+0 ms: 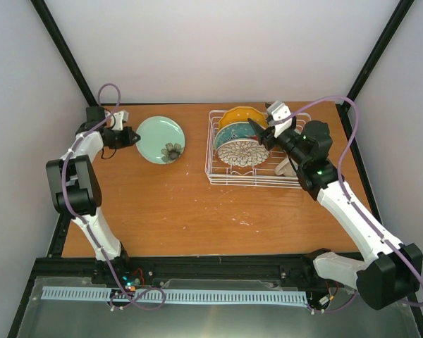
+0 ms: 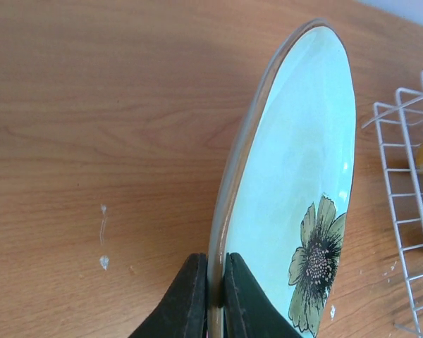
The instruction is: Load the mixed dishes into the dish rack
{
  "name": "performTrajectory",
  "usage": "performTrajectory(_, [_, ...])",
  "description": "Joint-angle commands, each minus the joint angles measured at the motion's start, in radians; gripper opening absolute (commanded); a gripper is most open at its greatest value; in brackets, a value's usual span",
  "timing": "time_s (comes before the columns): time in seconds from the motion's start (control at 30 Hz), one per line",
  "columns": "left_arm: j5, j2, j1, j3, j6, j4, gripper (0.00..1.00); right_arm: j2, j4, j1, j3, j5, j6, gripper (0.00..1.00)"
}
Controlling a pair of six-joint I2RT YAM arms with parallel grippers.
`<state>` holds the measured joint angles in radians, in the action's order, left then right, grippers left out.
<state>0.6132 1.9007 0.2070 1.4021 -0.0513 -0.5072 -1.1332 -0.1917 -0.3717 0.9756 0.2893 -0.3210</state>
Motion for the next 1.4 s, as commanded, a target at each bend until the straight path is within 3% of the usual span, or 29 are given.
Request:
performTrajectory(0.0, [0.046, -0.155, -0.025, -0.018, -0.016, 0.213, 0.01, -0.022, -0.047, 0.003, 0.035, 0.025, 0.026, 0.63])
performTrajectory(0.3, [0.089, -0.482, -0.058, -0.259, 0.005, 0.622, 0.01, -0.107, -0.061, 0.003, 0.064, 0.052, 0.053, 0.63])
performTrajectory(0.63, [0.214, -0.778, -0.097, -0.373, 0.012, 0.847, 0.01, -0.148, -0.127, 0.005, 0.057, -0.002, 0.083, 0.62])
performTrajectory(0.83, [0.289, -0.892, -0.13, -0.447, 0.018, 0.954, 0.01, -0.152, -0.22, 0.01, 0.027, -0.16, 0.151, 0.62])
performTrajectory(1.13, [0.1, -0.869, -0.416, -0.493, 0.213, 0.949, 0.01, -0.114, -0.319, 0.075, -0.048, -0.408, 0.323, 0.63])
performTrajectory(1.37, [-0.121, -0.774, -0.651, -0.475, 0.397, 0.937, 0.01, -0.071, -0.353, 0.127, -0.106, -0.418, 0.374, 0.64])
